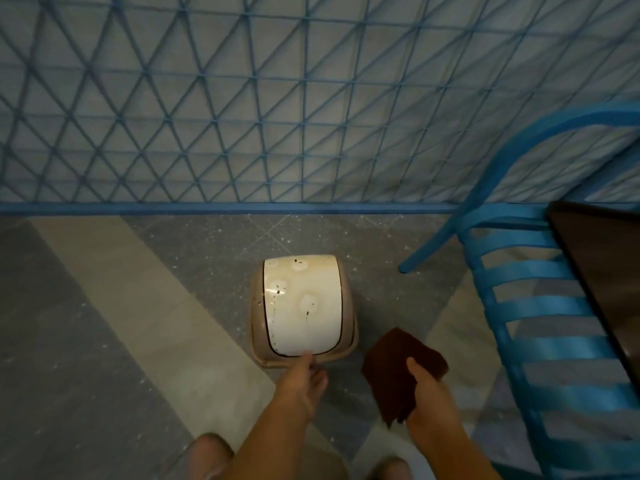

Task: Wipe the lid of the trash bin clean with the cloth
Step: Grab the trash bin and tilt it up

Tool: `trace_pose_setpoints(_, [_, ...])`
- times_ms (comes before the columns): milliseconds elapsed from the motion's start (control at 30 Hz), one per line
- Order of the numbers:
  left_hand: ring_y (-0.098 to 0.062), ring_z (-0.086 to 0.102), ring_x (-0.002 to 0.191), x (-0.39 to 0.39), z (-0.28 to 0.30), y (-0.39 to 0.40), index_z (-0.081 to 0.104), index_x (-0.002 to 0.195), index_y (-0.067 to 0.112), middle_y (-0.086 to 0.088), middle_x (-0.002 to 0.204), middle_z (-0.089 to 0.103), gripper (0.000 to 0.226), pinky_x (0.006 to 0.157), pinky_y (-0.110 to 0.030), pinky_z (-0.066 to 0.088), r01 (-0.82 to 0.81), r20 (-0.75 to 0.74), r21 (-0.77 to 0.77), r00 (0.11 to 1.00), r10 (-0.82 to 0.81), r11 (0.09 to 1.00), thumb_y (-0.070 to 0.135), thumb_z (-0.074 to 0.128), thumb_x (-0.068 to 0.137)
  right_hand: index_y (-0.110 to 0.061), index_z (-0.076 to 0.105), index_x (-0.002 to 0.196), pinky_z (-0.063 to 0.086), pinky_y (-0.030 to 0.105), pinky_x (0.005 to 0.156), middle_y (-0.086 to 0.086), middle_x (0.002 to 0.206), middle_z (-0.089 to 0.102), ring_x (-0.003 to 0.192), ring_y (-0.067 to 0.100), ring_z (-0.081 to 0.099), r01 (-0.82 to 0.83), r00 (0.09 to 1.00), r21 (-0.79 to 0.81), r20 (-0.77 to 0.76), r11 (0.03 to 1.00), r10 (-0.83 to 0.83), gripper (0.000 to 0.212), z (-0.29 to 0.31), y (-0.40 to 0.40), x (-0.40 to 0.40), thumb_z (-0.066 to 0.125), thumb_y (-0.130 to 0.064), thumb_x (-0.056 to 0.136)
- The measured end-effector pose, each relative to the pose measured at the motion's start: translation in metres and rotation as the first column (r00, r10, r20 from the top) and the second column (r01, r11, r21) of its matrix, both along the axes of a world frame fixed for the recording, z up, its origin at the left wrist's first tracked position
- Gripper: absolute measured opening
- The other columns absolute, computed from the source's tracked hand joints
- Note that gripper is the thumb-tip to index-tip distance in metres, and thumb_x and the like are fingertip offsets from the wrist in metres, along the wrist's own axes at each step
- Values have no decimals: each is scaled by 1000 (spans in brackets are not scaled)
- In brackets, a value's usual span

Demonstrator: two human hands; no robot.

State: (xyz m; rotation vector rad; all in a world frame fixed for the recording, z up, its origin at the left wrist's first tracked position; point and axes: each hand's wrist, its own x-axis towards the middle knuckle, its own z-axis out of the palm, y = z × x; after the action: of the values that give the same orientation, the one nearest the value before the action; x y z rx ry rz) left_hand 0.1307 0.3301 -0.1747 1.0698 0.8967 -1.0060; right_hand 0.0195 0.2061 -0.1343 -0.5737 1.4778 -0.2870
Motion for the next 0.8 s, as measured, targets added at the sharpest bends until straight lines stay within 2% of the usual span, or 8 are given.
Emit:
trace_pose_setpoints(133, [-32, 53, 117, -1, -11, -11, 48, 131, 1, -20, 121, 58, 39, 92, -38, 44, -111, -10, 30, 994, 111, 993, 17, 54, 96, -3, 46, 135, 47, 52, 95, 25, 129, 56, 108, 39, 59, -16, 998, 4, -54, 1000, 16, 53, -6, -1, -6, 62, -23, 89])
trace_pose_setpoints(267, [-27, 58, 88, 1, -19, -6, 50, 127, -4, -17, 92, 59, 35, 89, -38, 45, -110, 62, 68, 992, 106, 992, 14, 51, 97, -2, 47, 134, 48, 50, 93, 25, 127, 57, 96, 36, 61, -59, 996, -13, -63, 998, 58, 51, -10, -1, -13, 62, -23, 90])
trace_pose_setpoints(333, [-28, 59, 87, 4, -21, 2, 52, 125, -4, -20, 96, 61, 33, 89, -40, 47, -121, 106, 126, 988, 108, 985, 12, 54, 95, -2, 47, 134, 49, 49, 91, 25, 125, 58, 91, 35, 61, -99, 994, -17, -50, 995, 98, 49, -9, 1, -15, 60, -21, 91])
trace_pose_setpoints(400, [-32, 62, 95, 6, -19, 16, 56, 120, -2, -22, 108, 64, 30, 86, -43, 51, -116, 156, 192, 984, 86, 975, 10, 59, 92, -4, 46, 135, 48, 49, 94, 24, 127, 57, 98, 37, 61, -138, 990, -28, -43, 990, 137, 48, -9, 1, -17, 60, -20, 92])
trace_pose_setpoints(500, [-34, 65, 92, 6, -14, 40, 57, 111, 4, -22, 109, 65, 27, 76, -41, 53, -123, 246, 239, 967, 63, 963, 2, 66, 85, -2, 47, 134, 46, 52, 97, 24, 128, 57, 107, 41, 59, -186, 982, -42, -32, 982, 185, 47, -10, 3, -16, 60, -17, 91])
trace_pose_setpoints(567, [-36, 63, 96, 7, -10, 53, 49, 116, 10, -22, 113, 61, 37, 80, -43, 54, -119, 293, 289, 956, 31, 950, 1, 67, 84, -1, 48, 133, 47, 53, 96, 25, 126, 58, 105, 41, 59, -225, 974, -46, -23, 973, 224, 49, -11, 7, -12, 63, -15, 89])
trace_pose_setpoints(667, [-38, 61, 104, 10, -8, 60, 40, 133, 17, -21, 123, 56, 55, 87, -48, 53, -87, 307, 328, 952, -19, 941, 4, 65, 86, -2, 50, 133, 47, 54, 96, 23, 123, 60, 104, 39, 61, -286, 958, -44, -15, 957, 286, 52, -15, 14, -4, 68, -13, 85])
trace_pose_setpoints(800, [-35, 63, 98, 12, -11, 59, 41, 134, 20, -19, 119, 59, 52, 80, -42, 54, -76, 331, 303, 943, -30, 950, 5, 63, 88, -8, 51, 133, 48, 49, 96, 17, 120, 63, 101, 33, 63, -360, 933, -98, -12, 928, 361, 50, -23, 19, 11, 66, -19, 87])
